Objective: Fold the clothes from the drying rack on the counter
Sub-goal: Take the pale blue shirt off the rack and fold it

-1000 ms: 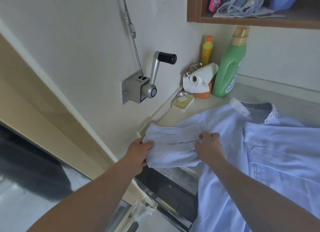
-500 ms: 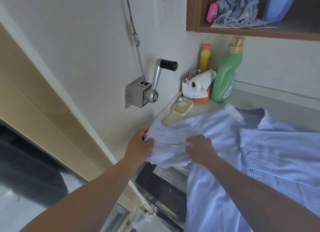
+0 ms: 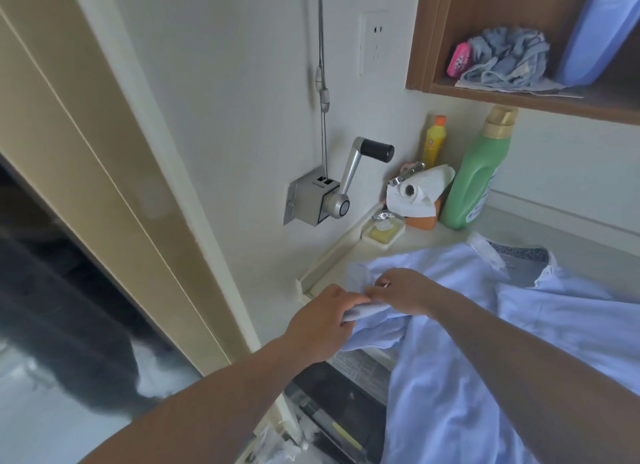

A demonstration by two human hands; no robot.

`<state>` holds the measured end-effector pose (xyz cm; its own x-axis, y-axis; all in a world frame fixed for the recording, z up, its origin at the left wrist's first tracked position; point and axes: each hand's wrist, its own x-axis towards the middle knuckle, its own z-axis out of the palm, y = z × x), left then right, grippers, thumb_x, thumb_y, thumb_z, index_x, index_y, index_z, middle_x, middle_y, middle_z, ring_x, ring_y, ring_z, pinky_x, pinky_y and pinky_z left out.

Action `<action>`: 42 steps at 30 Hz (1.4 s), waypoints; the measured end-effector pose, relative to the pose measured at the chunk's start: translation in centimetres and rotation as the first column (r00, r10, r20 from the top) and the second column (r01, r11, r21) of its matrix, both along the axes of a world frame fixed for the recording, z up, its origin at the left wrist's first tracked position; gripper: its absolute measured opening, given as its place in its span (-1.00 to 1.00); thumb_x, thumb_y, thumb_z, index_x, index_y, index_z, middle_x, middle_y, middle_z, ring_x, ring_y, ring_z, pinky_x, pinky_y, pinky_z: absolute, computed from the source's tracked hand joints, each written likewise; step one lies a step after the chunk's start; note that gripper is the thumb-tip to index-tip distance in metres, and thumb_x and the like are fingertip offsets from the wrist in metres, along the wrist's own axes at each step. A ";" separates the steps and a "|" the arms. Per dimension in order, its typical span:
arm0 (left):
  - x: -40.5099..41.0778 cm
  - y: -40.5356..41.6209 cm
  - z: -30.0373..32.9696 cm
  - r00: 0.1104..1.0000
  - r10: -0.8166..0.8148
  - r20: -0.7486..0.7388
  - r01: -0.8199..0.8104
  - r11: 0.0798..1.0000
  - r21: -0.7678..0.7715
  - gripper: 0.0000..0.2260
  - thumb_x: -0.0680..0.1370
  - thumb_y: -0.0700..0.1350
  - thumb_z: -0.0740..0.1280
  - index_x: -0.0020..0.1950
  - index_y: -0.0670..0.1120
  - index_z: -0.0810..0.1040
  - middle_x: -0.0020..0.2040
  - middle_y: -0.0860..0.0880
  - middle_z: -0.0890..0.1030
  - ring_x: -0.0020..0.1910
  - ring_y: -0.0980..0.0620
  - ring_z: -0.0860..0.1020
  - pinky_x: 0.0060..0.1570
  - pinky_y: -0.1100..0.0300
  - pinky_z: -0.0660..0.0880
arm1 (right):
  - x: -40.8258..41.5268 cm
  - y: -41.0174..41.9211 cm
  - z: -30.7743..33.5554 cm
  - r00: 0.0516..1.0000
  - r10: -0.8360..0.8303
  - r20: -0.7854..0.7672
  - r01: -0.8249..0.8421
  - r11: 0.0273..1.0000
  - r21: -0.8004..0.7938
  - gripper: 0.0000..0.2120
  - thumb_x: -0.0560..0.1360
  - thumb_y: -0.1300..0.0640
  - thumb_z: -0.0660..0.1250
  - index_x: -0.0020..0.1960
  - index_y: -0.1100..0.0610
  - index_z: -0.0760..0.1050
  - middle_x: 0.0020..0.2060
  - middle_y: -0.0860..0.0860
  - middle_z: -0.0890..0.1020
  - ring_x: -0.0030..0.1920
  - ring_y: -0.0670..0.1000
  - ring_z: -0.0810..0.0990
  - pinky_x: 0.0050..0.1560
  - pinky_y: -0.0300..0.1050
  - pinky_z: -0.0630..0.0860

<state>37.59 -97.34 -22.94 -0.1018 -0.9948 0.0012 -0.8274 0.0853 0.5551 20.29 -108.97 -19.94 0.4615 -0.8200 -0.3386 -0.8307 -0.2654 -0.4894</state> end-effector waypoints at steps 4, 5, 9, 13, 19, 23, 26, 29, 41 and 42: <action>-0.1 -0.3 0.1 1.000 0.004 0.024 -0.004 1.000 -0.011 -0.54 0.60 -0.13 0.23 0.47 0.21 0.37 0.24 0.08 0.43 0.04 0.05 0.52 0.00 0.13 0.52 | 0.4 -0.3 0.6 0.991 0.004 -0.137 -0.004 1.000 -0.001 -0.69 0.63 -0.03 0.21 -0.23 0.10 0.43 -0.27 0.07 0.50 -0.20 0.09 0.46 -0.17 -0.12 0.43; -0.1 -0.4 0.2 0.999 0.032 0.019 -0.032 0.999 -0.016 -0.53 0.61 -0.14 0.23 0.51 0.18 0.34 0.27 0.07 0.44 0.08 0.04 0.52 0.01 0.15 0.50 | 0.6 -0.3 0.8 0.994 -0.015 -0.111 0.015 1.000 -0.002 -0.76 0.64 0.01 0.21 -0.15 0.09 0.47 -0.20 0.06 0.54 -0.16 0.07 0.49 -0.10 -0.08 0.47; -0.2 -1.1 0.7 0.979 0.197 -0.051 -0.195 0.980 0.030 -0.51 0.61 -0.12 0.25 0.54 0.06 0.28 0.24 0.04 0.56 0.09 0.01 0.55 -0.04 0.23 0.39 | 0.5 -0.5 1.1 0.834 -0.295 0.467 0.227 0.954 0.196 -0.80 0.59 0.05 0.34 -0.14 0.15 0.50 -0.25 0.02 0.47 -0.23 0.01 0.37 -0.20 -0.10 0.32; -0.2 -1.5 0.7 0.946 0.319 -0.060 -0.310 0.943 0.123 -0.81 0.61 -0.11 0.22 0.21 -0.01 0.48 -0.03 0.07 0.59 -0.09 0.00 0.50 -0.21 0.23 0.33 | 1.3 -0.3 1.8 0.648 -0.355 0.674 0.198 0.933 0.300 -0.90 0.60 0.05 0.38 -0.04 0.05 0.62 -0.11 -0.05 0.65 -0.06 -0.03 0.54 0.03 -0.13 0.45; 1.0 -1.8 0.5 0.876 0.480 -0.049 -0.463 0.865 0.193 -0.89 0.57 -0.22 0.16 -0.13 -0.05 0.36 -0.21 0.02 0.46 -0.15 -0.08 0.45 -0.24 0.15 0.31 | 2.3 1.1 -0.3 0.685 -0.394 0.612 0.363 0.914 0.181 -0.71 0.59 0.08 0.36 0.30 -0.04 0.52 0.26 0.01 0.51 0.17 0.01 0.54 0.08 -0.11 0.43; 2.1 -2.0 0.6 0.831 0.553 -0.058 -0.534 0.823 0.191 -0.96 0.58 -0.22 0.18 0.00 -0.09 0.37 -0.08 -0.05 0.49 -0.08 -0.10 0.46 -0.10 0.15 0.35 | 3.3 3.5 -2.1 0.785 -0.368 0.498 0.262 0.926 0.271 -0.67 0.61 0.10 0.33 0.37 0.00 0.48 0.30 -0.01 0.51 0.19 -0.02 0.52 0.10 -0.16 0.44; 2.1 -1.8 0.5 0.802 0.582 -0.133 -0.551 0.807 0.210 -0.90 0.59 -0.13 0.25 0.09 -0.06 0.40 -0.04 -0.07 0.58 -0.06 -0.13 0.60 -0.03 0.03 0.58 | 4.1 5.5 -2.5 0.888 -0.188 0.419 0.047 0.945 0.325 -0.61 0.61 0.13 0.29 0.42 -0.07 0.46 0.26 -0.10 0.55 0.28 -0.05 0.53 0.23 -0.19 0.48; 2.3 -1.4 0.6 0.815 0.566 -0.124 -0.534 0.817 0.219 -0.78 0.61 0.00 0.28 0.20 -0.07 0.44 -0.01 -0.06 0.62 -0.01 -0.13 0.64 0.03 -0.02 0.60 | 4.7 6.1 -2.9 0.947 -0.004 0.320 -0.093 0.954 0.285 -0.65 0.63 0.05 0.25 0.41 -0.03 0.47 0.20 -0.05 0.59 0.17 -0.05 0.56 0.17 -0.22 0.50; 3.4 -1.6 0.8 0.787 0.582 -0.206 -0.555 0.813 0.177 -0.83 0.62 -0.03 0.27 0.15 -0.07 0.52 -0.01 0.00 0.61 -0.01 -0.08 0.57 -0.02 0.09 0.48 | -0.4 4.2 -8.8 0.989 -0.050 -0.138 0.029 0.989 -0.145 -0.36 0.51 -0.08 0.16 0.58 -0.07 0.14 0.59 0.03 0.10 0.61 0.12 0.01 0.57 0.14 0.07; 3.1 -1.8 1.0 0.783 0.581 -0.222 -0.557 0.814 0.166 -0.85 0.62 -0.05 0.26 0.11 -0.09 0.53 -0.06 0.00 0.60 -0.05 -0.07 0.56 -0.07 0.10 0.46 | -0.6 4.4 -9.0 0.991 -0.076 -0.111 0.057 0.985 -0.160 -0.34 0.50 -0.10 0.14 0.59 -0.07 0.14 0.61 0.04 0.08 0.62 0.12 0.00 0.58 0.14 0.06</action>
<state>40.68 -99.11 -21.91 0.4747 -0.8687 -0.1414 -0.5415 -0.4149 0.7312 19.64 -104.59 -28.94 0.3692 -0.8945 -0.2521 -0.8979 -0.2733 -0.3450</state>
